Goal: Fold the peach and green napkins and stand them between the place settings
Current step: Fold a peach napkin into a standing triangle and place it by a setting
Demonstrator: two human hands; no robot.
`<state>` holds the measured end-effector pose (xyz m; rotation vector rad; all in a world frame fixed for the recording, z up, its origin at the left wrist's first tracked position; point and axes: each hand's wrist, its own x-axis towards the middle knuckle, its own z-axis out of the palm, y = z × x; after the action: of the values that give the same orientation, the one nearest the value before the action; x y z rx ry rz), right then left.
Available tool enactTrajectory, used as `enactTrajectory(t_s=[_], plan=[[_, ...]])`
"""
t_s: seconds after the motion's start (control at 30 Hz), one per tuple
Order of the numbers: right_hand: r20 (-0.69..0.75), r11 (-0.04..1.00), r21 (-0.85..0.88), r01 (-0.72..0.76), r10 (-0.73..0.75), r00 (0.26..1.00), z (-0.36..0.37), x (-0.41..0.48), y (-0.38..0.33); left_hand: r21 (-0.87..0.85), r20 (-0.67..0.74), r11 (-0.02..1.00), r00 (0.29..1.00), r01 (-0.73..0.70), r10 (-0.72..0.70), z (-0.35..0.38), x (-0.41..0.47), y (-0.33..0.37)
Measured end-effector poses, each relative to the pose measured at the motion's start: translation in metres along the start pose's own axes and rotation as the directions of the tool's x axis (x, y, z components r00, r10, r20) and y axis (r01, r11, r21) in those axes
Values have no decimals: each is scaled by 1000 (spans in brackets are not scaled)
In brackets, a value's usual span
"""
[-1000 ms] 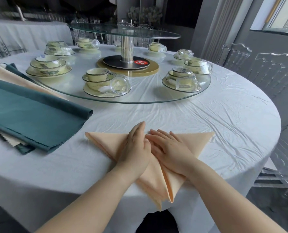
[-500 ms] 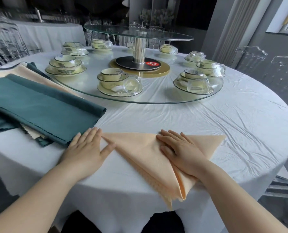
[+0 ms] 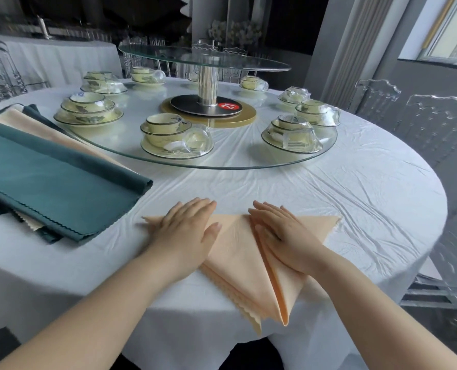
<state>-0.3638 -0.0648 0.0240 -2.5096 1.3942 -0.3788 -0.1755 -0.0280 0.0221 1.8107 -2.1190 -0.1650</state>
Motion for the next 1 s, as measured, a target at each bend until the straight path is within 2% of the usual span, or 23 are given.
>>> enactTrajectory(t_s=[0.03,0.1,0.2,0.27,0.33,0.4,0.47,0.5,0.6,0.7,0.8,0.9,0.93,1.0], plan=[[29,1000,-11,-5,5,1000,1,0,1,32,83,999,996,8,-10,5,2,5],[53,999,-35,-4,6,999,4,2,2,74,154,997,988,12,-24,12,-1,10],[48,1000,-3,-8,8,999,2,4,2,109,160,994,987,6,-23,16,-2,7],[3,998,51,-21,21,1000,-9,6,6,77,179,997,984,3,-17,12,0,7],[-35,997,36,-74,75,997,-25,9,18,32,198,999,980,-4,-3,5,9,3],[62,983,-2,-182,182,981,-43,15,31,-48,227,999,974,19,-8,-7,23,-3],[227,962,-26,-272,271,936,-54,21,38,-164,302,982,953,91,-38,-18,38,-6],[292,958,-69,-277,285,913,-57,25,38,-180,359,977,932,114,-43,-23,45,-7],[415,951,-167,-262,309,856,-59,37,33,-84,510,990,859,116,-57,-30,59,-6],[481,930,-279,-239,351,804,-62,46,27,-15,574,995,816,102,-75,-33,66,-3],[525,917,-363,-165,348,777,-64,47,23,-22,597,996,800,86,-56,-31,65,-4],[468,931,-323,-170,313,826,-68,45,16,-46,530,996,847,81,-44,-34,62,-7],[406,939,-300,-170,287,868,-73,46,13,-45,480,996,876,83,-51,-40,62,-9],[193,962,-230,-147,194,962,-87,49,5,-86,300,993,953,82,-53,-56,65,-9]])
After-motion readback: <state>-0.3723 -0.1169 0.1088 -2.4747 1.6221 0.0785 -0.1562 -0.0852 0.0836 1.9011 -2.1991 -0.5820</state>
